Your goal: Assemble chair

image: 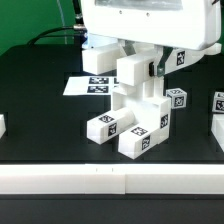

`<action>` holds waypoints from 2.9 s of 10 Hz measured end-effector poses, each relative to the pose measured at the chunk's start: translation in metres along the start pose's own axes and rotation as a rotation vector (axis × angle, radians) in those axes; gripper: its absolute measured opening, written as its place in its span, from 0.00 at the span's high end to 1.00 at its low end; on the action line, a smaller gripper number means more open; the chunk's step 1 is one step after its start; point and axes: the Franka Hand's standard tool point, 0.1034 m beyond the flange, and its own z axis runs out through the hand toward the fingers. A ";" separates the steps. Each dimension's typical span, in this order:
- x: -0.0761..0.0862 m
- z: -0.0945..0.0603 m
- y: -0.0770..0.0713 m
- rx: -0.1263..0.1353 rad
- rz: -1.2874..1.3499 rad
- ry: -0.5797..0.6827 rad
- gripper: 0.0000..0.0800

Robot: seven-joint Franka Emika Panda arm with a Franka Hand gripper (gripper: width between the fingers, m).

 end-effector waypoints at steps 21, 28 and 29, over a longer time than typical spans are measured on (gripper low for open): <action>-0.007 0.000 0.000 -0.002 -0.092 0.000 0.64; -0.006 0.009 0.004 -0.010 -0.096 0.000 0.64; -0.006 0.011 0.005 -0.012 -0.097 0.000 0.64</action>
Offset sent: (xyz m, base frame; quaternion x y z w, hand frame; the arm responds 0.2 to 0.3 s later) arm -0.0032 -0.0077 0.0046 0.0094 -0.0111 -0.0914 0.9957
